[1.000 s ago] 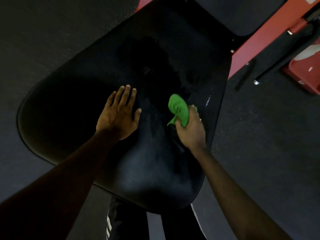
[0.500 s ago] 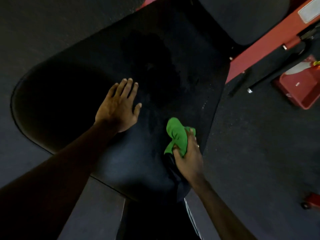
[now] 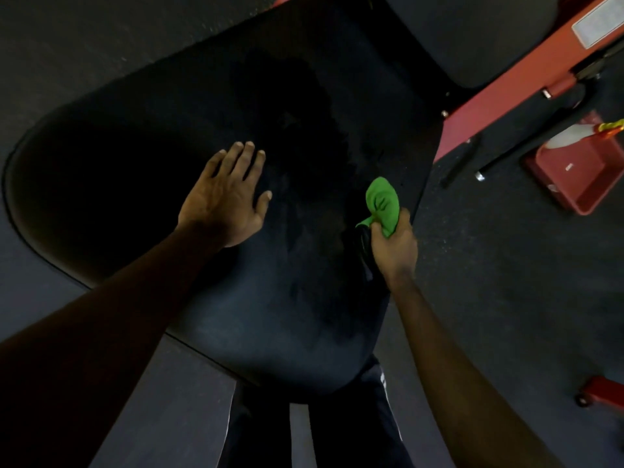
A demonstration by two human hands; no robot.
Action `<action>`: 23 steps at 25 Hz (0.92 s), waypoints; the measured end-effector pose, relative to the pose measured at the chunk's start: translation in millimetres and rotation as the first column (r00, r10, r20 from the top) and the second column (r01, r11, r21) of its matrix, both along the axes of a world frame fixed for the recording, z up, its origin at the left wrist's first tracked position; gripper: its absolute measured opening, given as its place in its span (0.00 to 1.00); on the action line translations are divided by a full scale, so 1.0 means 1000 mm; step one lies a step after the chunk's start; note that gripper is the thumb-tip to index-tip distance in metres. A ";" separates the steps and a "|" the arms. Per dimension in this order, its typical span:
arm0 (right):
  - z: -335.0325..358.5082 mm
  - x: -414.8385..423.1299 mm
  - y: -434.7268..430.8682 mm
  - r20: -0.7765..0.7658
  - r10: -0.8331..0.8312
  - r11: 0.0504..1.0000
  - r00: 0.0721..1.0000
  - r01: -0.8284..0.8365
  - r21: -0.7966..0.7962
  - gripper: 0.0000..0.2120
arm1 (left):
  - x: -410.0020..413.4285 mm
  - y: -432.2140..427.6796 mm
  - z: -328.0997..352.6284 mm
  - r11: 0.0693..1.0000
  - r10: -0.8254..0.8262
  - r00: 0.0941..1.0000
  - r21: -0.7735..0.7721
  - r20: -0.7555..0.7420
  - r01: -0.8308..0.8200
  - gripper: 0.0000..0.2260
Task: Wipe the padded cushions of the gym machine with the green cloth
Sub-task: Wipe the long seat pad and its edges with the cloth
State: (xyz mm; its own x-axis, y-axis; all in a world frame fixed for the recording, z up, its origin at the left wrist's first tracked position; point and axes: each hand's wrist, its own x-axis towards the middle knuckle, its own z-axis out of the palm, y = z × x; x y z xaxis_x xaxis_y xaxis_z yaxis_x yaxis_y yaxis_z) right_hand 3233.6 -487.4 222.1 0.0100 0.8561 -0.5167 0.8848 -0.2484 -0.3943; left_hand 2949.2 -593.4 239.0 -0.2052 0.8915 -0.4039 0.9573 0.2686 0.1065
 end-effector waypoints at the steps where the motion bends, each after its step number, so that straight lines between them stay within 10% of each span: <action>1: 0.008 -0.003 -0.016 -0.012 0.031 0.999 0.999 -0.031 -0.018 0.19 | 0.000 0.001 0.000 1.000 0.004 1.000 -0.001 -0.005 -0.004 0.32; 6: 0.035 0.002 -0.080 -0.202 0.321 0.944 0.925 -0.330 -0.013 0.32 | 0.003 0.000 0.003 1.000 0.024 1.000 0.009 0.014 -0.024 0.31; 17: -0.037 -0.007 0.049 -0.088 0.092 0.996 0.992 -0.092 -0.003 0.19 | 0.053 -0.020 0.019 0.965 0.259 0.964 -0.038 -0.054 -0.261 0.30; 23: 0.009 0.028 -0.039 -0.314 0.515 0.849 0.797 -0.525 0.061 0.33 | 0.053 -0.015 0.022 0.963 0.250 0.962 -0.078 -0.106 -0.259 0.31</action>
State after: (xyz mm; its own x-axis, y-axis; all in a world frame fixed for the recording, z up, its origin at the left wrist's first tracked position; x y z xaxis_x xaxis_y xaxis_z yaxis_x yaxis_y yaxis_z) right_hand 3261.2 -525.9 231.1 -0.5952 0.6718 -0.4409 0.7183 0.1990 -0.6666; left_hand 3002.7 -608.7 261.2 -0.4617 0.7657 -0.4478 0.8606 0.5089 -0.0172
